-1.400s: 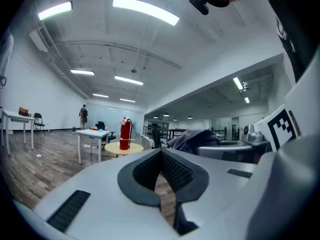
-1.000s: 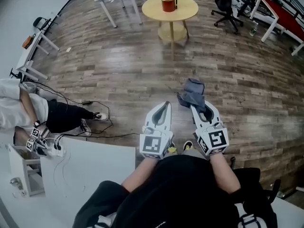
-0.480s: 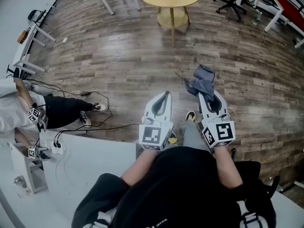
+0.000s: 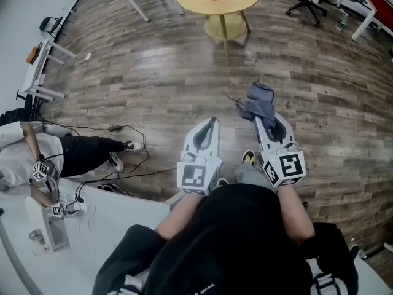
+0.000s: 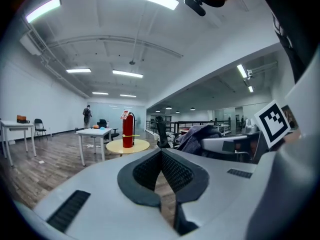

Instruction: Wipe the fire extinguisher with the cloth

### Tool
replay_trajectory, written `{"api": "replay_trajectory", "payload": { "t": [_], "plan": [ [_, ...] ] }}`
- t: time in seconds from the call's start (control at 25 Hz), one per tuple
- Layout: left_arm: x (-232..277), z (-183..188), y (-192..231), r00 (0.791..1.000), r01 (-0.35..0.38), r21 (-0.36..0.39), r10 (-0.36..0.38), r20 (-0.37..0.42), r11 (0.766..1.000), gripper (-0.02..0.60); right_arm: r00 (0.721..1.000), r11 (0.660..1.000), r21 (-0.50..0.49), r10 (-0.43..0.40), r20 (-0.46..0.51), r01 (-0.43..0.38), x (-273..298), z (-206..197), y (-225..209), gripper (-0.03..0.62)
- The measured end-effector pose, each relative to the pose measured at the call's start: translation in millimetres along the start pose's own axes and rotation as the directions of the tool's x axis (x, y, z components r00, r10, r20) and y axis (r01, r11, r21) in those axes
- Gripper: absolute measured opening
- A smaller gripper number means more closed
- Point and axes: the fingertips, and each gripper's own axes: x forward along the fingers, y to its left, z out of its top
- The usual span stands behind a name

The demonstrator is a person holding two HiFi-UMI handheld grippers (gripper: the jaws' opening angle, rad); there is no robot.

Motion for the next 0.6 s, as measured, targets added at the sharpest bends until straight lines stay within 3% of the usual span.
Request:
{"api": "replay_trajectory", "payload": {
  "t": [0.28, 0.6],
  "plan": [
    [67.0, 6.6, 4.0, 0.999, -0.026, 0.033, 0.027, -0.032, 0.999, 0.015, 1.000, 0.999, 0.026, -0.024, -0.005, 0.024, 35.5, 7.0, -73.9, 0.107],
    [121.2, 7.8, 35.0, 0.998, -0.039, 0.025, 0.041, -0.046, 0.999, 0.015, 0.999, 1.000, 0.017, -0.009, -0.031, 0.010, 88.1, 7.2, -99.0, 0.107]
  ]
}}
